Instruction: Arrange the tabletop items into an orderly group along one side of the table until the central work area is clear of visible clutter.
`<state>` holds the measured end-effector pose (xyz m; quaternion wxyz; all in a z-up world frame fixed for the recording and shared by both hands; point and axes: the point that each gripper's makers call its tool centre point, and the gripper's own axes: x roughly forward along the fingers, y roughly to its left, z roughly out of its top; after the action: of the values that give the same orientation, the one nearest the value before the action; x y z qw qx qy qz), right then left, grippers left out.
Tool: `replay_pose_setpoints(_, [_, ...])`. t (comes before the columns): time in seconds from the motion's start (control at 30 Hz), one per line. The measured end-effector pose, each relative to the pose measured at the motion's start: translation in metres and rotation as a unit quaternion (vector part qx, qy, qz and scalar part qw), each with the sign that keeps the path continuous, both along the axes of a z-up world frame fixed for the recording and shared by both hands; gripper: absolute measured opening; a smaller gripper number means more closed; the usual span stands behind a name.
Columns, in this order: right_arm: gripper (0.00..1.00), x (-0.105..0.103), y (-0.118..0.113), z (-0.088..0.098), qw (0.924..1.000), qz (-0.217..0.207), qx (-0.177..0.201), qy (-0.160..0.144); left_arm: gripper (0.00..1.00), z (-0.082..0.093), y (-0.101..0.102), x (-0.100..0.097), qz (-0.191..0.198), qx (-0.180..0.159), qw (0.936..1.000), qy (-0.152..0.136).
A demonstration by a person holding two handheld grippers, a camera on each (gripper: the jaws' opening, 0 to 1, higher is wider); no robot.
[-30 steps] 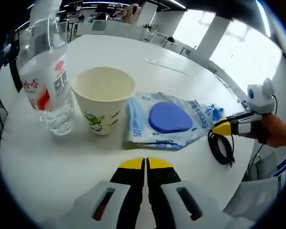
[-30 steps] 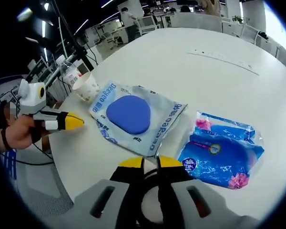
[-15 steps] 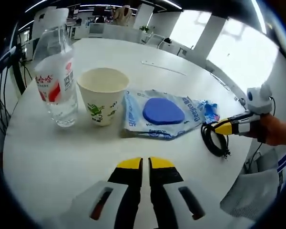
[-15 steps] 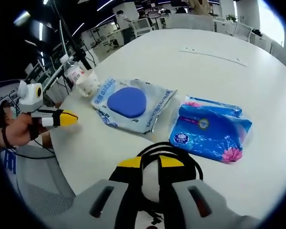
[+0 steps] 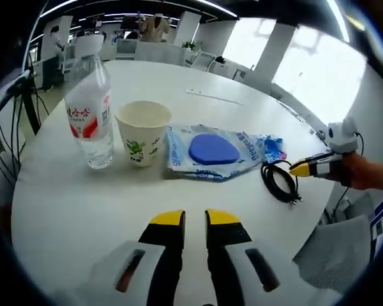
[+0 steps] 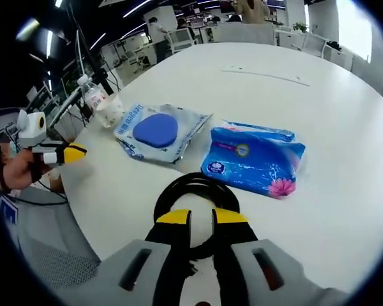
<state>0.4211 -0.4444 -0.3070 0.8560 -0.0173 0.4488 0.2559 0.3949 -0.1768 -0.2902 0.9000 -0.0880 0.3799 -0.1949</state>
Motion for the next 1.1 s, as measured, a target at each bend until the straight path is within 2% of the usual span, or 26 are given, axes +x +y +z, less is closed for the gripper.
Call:
replay_pose_setpoints(0.27, [0.11, -0.002, -0.022, -0.003, 0.9996, -0.021, -0.019, -0.006, 0.15, 0.011, 0.007, -0.007, -0.002, -0.002, 0.9999, -0.015])
replay_pose_setpoints(0.53, [0.13, 0.002, -0.030, -0.002, 0.9989, -0.036, -0.026, -0.014, 0.16, 0.019, 0.011, -0.013, 0.002, -0.003, 0.9997, -0.024])
replay_pose_setpoints(0.63, [0.14, 0.012, -0.034, 0.005, 0.9983, -0.048, -0.020, -0.028, 0.17, 0.020, 0.013, -0.016, 0.006, -0.004, 0.9997, -0.025])
replay_pose_setpoints(0.7, [0.14, 0.022, -0.040, 0.009, 0.9974, -0.050, -0.028, -0.044, 0.17, 0.021, 0.014, -0.017, 0.008, -0.005, 0.9996, -0.025])
replay_pose_setpoints(0.83, [0.15, 0.037, -0.051, 0.013, 0.9964, -0.061, -0.034, -0.049, 0.17, 0.024, 0.017, -0.022, 0.013, -0.005, 0.9995, -0.027])
replay_pose_setpoints(1.1, [0.16, 0.068, -0.075, 0.010, 0.9935, -0.094, -0.047, -0.043, 0.18, 0.027, 0.024, -0.027, 0.029, -0.004, 0.9992, -0.028])
